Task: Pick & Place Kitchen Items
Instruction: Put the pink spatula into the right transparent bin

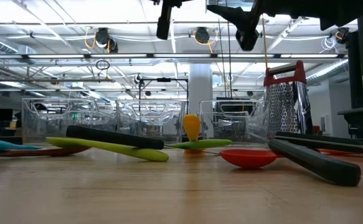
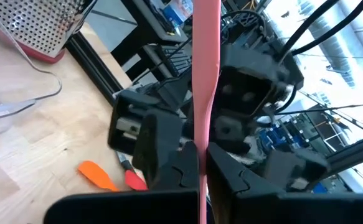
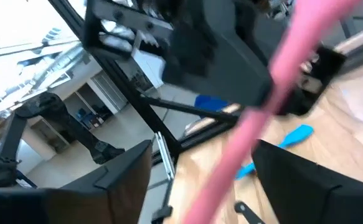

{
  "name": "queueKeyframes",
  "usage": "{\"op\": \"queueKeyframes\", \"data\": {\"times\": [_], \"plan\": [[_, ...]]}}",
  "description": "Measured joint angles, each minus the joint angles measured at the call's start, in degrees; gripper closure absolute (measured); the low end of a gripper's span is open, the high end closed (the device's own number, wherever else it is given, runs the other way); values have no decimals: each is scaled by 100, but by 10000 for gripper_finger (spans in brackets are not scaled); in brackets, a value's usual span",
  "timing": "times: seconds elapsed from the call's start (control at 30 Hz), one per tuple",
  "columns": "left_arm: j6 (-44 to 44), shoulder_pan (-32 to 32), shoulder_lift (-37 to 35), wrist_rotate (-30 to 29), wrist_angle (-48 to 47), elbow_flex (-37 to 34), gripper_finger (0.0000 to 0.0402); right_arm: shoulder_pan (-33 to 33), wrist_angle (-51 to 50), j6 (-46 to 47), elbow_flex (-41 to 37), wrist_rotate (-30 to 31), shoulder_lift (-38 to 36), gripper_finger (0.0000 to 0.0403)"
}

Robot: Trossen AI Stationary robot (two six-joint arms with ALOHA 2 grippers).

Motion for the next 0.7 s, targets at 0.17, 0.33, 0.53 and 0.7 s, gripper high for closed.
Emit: {"op": "queueKeyframes", "data": {"times": [0.17, 0.33, 0.53, 0.7], "plan": [[46, 11, 0, 0, 75, 0, 401, 2, -18, 123, -2, 2, -2, 235], [109, 11, -2, 0, 111, 0, 401, 2, -20, 124, -4, 0, 0, 324], [212, 7, -7, 18, 128, 0, 401, 0, -91, 175, -4, 15, 0, 382], [199, 7, -7, 17, 79, -2, 397, 0, -239, 241, -4, 13, -2, 382]]}}
